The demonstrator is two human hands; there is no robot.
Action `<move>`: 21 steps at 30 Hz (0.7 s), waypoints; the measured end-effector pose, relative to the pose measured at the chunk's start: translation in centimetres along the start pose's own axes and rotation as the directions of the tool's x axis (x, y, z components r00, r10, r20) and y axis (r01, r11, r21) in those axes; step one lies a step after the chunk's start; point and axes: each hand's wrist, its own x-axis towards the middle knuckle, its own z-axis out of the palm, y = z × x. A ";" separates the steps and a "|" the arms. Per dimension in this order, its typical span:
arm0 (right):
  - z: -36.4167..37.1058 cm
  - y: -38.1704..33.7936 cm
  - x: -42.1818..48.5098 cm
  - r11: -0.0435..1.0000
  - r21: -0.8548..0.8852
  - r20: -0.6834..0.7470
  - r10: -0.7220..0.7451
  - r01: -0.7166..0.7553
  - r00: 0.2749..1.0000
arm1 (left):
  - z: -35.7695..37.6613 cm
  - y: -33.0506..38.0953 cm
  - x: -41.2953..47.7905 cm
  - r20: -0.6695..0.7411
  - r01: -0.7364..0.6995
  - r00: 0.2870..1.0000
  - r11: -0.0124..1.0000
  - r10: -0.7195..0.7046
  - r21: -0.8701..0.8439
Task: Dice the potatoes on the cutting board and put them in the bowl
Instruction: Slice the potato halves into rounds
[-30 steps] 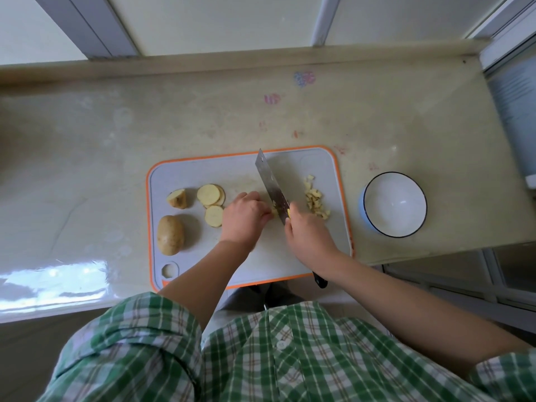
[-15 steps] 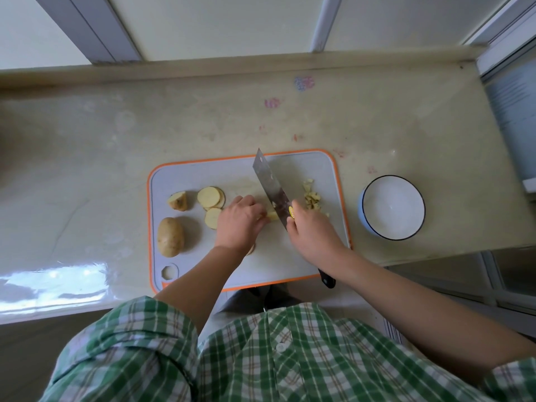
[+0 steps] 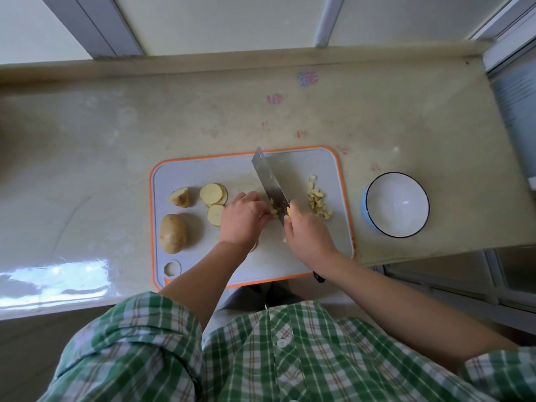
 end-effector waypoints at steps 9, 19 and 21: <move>-1.5 -0.4 0.4 0.999 0.011 -0.003 -0.046 0.046 0.999 | 0.1 -0.4 -0.3 -0.004 0.013 1.000 1.000 -0.013 0.019; 0.4 -0.6 0.6 1.000 -0.016 0.001 0.021 -0.021 1.000 | 0.0 -0.3 -0.1 0.006 0.035 0.999 0.999 -0.035 -0.001; 0.6 -0.8 0.7 1.000 -0.002 -0.013 0.021 -0.021 1.000 | 0.1 -0.3 -0.1 0.005 0.037 0.999 0.999 -0.037 -0.007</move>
